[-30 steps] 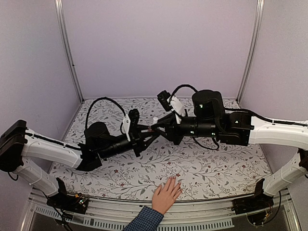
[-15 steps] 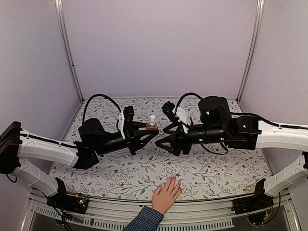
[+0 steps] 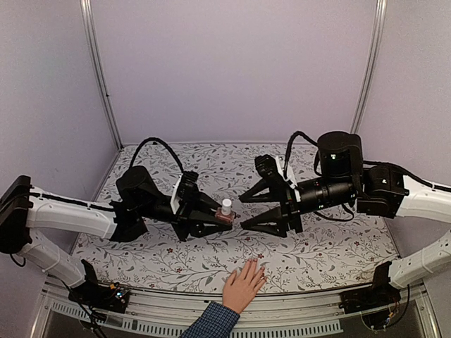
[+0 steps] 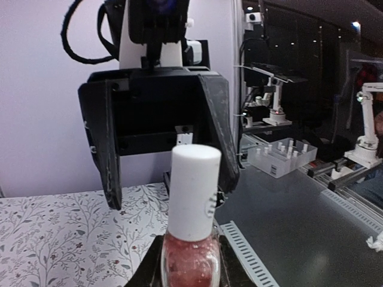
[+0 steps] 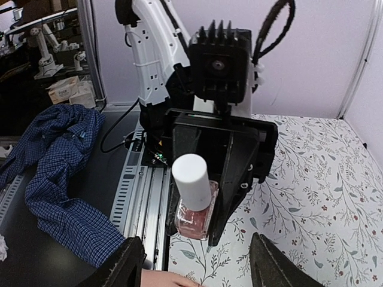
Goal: Paint the nails
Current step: Screw the nail polish bottle.
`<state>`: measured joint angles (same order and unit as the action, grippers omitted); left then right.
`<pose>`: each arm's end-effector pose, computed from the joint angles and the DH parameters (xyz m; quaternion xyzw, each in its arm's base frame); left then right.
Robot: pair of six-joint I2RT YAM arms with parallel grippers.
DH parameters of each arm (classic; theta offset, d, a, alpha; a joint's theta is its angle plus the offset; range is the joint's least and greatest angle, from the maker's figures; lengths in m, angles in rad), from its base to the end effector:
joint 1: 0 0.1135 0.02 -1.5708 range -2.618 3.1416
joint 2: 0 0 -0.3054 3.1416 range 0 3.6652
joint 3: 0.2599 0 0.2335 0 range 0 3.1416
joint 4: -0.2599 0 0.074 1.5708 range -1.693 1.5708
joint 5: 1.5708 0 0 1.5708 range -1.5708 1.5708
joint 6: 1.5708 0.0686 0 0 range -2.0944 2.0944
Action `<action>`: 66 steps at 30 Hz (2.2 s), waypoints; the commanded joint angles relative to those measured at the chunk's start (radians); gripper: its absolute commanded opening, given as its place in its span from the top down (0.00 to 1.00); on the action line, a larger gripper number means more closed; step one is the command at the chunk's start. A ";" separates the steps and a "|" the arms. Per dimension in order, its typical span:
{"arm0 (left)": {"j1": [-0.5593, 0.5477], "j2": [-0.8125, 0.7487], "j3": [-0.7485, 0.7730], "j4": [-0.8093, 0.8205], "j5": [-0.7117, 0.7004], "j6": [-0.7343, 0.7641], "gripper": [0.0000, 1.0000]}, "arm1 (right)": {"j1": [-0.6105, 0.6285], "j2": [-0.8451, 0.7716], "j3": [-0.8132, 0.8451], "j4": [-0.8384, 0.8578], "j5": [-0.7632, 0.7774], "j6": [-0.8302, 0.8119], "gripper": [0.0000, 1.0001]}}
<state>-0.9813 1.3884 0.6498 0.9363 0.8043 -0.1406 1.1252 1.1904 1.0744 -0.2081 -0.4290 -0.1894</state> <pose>0.1207 -0.2694 0.3302 0.5144 0.4090 -0.5887 0.4707 0.0893 0.2532 0.3871 -0.5831 0.5521 0.4115 0.4311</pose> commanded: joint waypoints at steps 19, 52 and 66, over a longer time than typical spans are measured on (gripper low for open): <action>-0.033 0.153 0.129 0.041 0.337 -0.106 1.00 | 0.068 0.093 0.154 -0.117 -0.163 -0.182 0.69; -0.016 -0.033 0.012 0.083 -0.218 0.009 1.00 | 0.055 0.181 0.141 -0.112 0.078 -0.049 1.00; -0.027 0.023 -0.005 0.178 -0.627 0.024 1.00 | 0.018 0.221 0.140 -0.059 0.304 0.068 1.00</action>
<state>-1.0035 1.3960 0.6056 0.9688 0.3923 -0.1310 1.1343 1.3468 1.2297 -0.1852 -0.1940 -0.1726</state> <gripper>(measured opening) 0.224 0.146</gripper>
